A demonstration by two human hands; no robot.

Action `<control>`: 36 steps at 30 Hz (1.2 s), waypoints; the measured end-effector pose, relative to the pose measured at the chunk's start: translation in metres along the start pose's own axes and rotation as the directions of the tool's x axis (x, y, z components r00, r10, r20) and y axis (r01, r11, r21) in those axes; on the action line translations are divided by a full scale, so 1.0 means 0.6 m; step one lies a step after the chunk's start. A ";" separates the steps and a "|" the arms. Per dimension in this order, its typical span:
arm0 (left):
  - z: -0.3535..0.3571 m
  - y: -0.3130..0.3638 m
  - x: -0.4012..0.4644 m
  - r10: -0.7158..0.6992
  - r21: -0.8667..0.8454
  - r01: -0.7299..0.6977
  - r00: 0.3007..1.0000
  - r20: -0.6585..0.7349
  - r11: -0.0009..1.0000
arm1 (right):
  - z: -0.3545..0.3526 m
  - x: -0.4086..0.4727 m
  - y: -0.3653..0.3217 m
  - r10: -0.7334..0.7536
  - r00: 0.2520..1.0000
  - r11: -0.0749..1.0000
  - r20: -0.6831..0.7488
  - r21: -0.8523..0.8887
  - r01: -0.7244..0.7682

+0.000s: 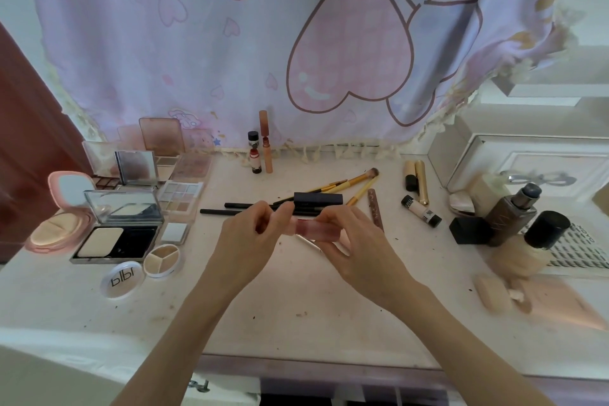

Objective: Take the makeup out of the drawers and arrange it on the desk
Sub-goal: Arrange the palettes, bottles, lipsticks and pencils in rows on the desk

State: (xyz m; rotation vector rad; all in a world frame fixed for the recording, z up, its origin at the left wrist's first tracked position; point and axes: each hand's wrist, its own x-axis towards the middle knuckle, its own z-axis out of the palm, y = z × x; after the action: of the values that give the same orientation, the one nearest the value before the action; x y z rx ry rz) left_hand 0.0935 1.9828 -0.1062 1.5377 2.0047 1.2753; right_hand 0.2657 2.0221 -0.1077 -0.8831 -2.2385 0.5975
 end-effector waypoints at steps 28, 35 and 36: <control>-0.009 -0.002 -0.007 0.078 -0.048 -0.076 0.996 0.037 0.996 | -0.001 -0.008 -0.007 0.173 0.985 0.911 0.008 0.379 -0.163; -0.008 0.000 -0.006 0.084 -0.048 -0.081 0.994 0.076 0.996 | -0.014 -0.001 -0.002 0.300 0.912 0.653 0.279 0.638 -0.409; -0.008 0.001 -0.005 0.080 -0.056 -0.077 0.994 0.071 0.995 | -0.013 0.000 0.000 0.296 0.910 0.675 0.290 0.611 -0.414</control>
State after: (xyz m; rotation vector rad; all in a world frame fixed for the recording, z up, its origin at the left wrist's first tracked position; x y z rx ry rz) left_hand 0.0915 1.9781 -0.1041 1.6286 1.8674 1.2718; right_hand 0.2715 2.0232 -0.1023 -0.9013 -1.7506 1.5952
